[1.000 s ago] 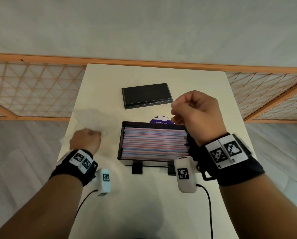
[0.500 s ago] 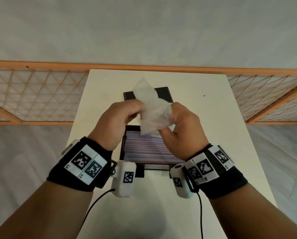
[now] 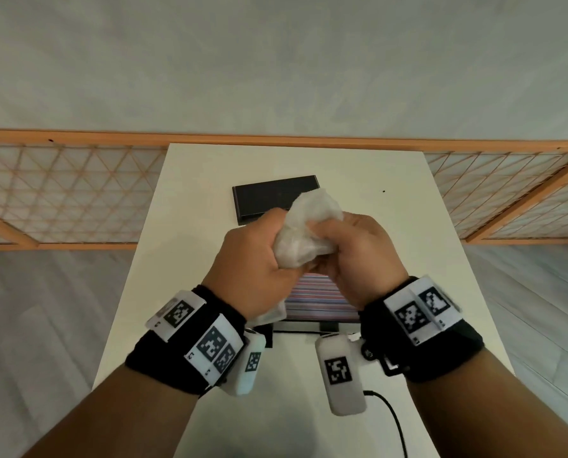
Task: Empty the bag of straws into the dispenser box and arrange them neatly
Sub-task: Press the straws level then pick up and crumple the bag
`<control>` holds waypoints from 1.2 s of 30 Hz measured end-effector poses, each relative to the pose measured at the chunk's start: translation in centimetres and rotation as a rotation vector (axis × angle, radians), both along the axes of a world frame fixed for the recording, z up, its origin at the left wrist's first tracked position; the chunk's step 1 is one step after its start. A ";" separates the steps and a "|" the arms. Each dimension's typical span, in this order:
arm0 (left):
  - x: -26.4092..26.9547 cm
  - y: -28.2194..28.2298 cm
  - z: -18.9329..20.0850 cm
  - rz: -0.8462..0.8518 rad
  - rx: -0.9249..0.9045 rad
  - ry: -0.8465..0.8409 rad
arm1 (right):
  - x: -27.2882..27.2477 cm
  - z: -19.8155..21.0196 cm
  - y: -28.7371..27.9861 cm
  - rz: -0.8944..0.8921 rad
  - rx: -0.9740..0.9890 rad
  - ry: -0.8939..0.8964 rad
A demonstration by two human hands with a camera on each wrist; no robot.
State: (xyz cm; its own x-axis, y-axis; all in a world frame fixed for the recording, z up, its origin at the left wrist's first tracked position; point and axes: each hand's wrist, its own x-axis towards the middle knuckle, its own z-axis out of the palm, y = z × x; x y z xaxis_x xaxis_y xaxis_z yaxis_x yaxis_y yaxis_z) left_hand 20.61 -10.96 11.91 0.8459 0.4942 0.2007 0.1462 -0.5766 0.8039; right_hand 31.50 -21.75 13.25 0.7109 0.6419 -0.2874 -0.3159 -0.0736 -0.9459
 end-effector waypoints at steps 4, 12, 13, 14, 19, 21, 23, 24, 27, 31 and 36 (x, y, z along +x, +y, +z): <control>0.0 0.8 0.2 0.124 0.189 0.237 | -1.3 0.1 -1.2 -0.009 -0.218 -0.893; 0.2 -0.2 0.7 -0.033 0.080 -0.032 | -1.3 -0.1 0.2 0.215 -0.193 -0.625; 0.2 -0.3 0.4 -0.030 0.116 -0.104 | -1.0 -0.1 0.2 0.219 -0.126 -0.512; 0.2 -0.3 0.1 -0.031 0.133 -0.156 | -0.9 -0.1 0.1 0.220 -0.068 -0.399; 0.2 -0.7 0.0 -0.131 0.074 -0.227 | -1.4 -0.6 0.5 0.166 -0.019 0.090; 0.1 -0.8 0.1 -0.099 0.045 -0.232 | -1.2 -0.6 0.2 0.196 -0.047 -0.006; -0.2 -0.4 0.1 -0.016 0.034 -0.178 | -1.5 -0.3 -0.7 0.273 -0.126 -0.404; -0.4 0.0 0.1 0.017 0.034 -0.120 | -1.8 -0.1 -1.0 0.294 -0.171 -0.612; -1.0 0.5 -0.2 -0.023 -0.140 -0.046 | -2.9 -0.3 -0.9 0.425 -0.106 -0.786; -1.7 -0.8 -1.0 -0.057 -0.257 -0.191 | -3.4 -0.4 0.2 0.488 -0.128 -0.450; -3.1 -0.8 -2.1 -0.122 -0.024 -0.250 | -4.2 -1.5 0.8 0.367 -0.134 -0.120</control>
